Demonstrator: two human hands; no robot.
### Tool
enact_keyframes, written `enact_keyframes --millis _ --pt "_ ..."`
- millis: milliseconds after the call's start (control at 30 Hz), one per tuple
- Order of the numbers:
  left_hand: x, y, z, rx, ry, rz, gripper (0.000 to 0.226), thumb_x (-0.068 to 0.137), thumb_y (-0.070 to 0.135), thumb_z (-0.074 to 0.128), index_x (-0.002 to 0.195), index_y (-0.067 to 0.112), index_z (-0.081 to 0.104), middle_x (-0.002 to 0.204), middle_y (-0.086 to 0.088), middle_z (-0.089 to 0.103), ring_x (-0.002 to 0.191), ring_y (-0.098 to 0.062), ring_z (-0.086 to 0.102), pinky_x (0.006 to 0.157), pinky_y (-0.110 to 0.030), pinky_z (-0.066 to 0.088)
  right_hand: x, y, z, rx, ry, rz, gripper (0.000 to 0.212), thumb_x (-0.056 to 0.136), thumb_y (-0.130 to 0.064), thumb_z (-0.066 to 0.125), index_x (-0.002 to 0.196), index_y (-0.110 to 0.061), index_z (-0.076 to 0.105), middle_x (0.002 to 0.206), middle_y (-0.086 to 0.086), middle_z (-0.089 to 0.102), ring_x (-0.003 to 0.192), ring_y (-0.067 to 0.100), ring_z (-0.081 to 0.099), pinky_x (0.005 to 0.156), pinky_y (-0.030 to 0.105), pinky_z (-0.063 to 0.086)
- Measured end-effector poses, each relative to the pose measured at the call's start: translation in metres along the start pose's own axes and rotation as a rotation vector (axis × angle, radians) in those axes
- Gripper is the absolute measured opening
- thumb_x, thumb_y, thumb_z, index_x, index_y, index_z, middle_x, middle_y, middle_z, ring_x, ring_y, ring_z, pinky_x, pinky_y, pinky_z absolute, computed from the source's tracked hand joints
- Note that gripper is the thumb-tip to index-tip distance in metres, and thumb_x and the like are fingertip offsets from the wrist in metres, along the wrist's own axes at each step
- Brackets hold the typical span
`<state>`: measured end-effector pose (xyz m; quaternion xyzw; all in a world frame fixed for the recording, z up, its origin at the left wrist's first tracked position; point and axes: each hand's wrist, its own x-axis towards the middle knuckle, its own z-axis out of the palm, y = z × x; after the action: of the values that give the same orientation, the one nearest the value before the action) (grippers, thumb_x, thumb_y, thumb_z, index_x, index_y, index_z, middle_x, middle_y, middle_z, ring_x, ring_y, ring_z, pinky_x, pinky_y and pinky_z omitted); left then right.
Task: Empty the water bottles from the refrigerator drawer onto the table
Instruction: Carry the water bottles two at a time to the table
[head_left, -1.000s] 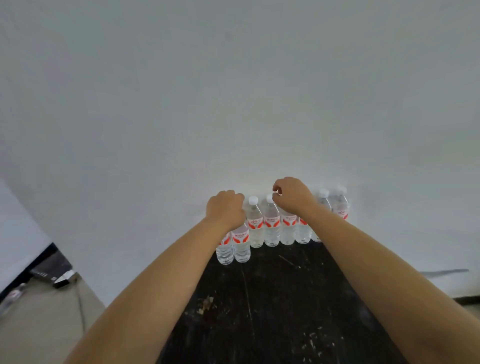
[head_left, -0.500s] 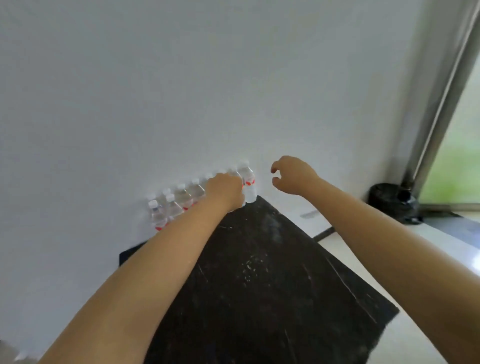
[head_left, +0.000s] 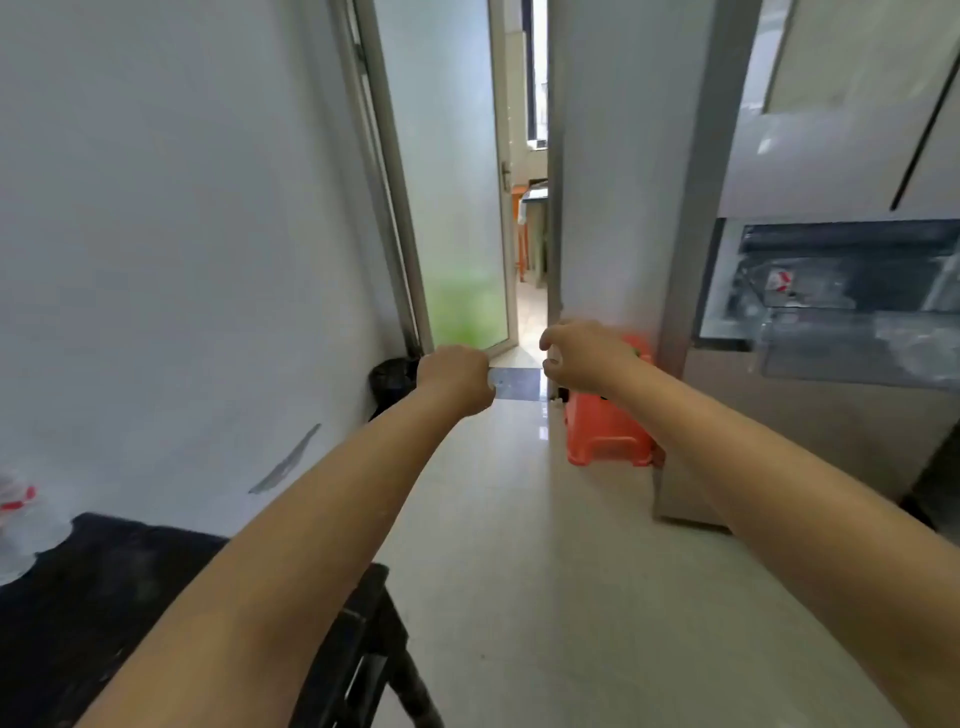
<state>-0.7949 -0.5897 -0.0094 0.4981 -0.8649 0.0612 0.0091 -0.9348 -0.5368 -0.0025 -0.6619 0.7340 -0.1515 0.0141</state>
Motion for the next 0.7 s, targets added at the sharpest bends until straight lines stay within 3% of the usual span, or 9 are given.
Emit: enact_keyframes --millis 233,333,500,700 --pt "0.104 0.213 -0.008 -0.110 0.027 0.219 0.030 0.092 0.019 0.045 0.112 0.004 0.062 0.118 -0.014 0.060 0.111 -0.032 0.056 0.086 -0.037 0.048 -0.028 0.222 -0.068 -0.067 0.025 0.238 0.035 0.092 -0.017 0.049 0.123 -0.005 0.058 0.129 0.016 0.056 0.118 0.031 0.053 0.097 0.039 0.045" --pt "0.142 0.284 -0.007 -0.141 0.006 0.275 0.030 0.093 0.020 0.043 0.108 0.003 0.062 0.103 -0.015 0.062 0.099 -0.030 0.058 0.084 -0.036 0.048 -0.030 0.302 -0.084 -0.069 0.024 0.300 0.035 0.091 -0.014 0.048 0.122 -0.003 0.058 0.130 0.016 0.056 0.117 0.031 0.055 0.098 0.039 0.047" --pt "0.213 0.365 0.009 -0.141 -0.035 0.292 0.028 0.092 0.020 0.045 0.094 0.001 0.065 0.091 -0.014 0.064 0.086 -0.029 0.063 0.078 -0.036 0.054 -0.016 0.406 -0.094 -0.068 -0.024 0.375 0.034 0.090 -0.016 0.050 0.121 -0.006 0.060 0.126 0.014 0.060 0.113 0.030 0.058 0.098 0.041 0.049" --pt "0.314 0.444 0.025 -0.119 -0.080 0.375 0.028 0.092 0.020 0.046 0.105 0.002 0.063 0.108 -0.014 0.063 0.104 -0.031 0.061 0.084 -0.037 0.050 0.025 0.529 -0.090 -0.082 -0.043 0.512 0.030 0.089 -0.016 0.050 0.114 -0.007 0.064 0.121 0.011 0.064 0.110 0.027 0.060 0.095 0.038 0.050"
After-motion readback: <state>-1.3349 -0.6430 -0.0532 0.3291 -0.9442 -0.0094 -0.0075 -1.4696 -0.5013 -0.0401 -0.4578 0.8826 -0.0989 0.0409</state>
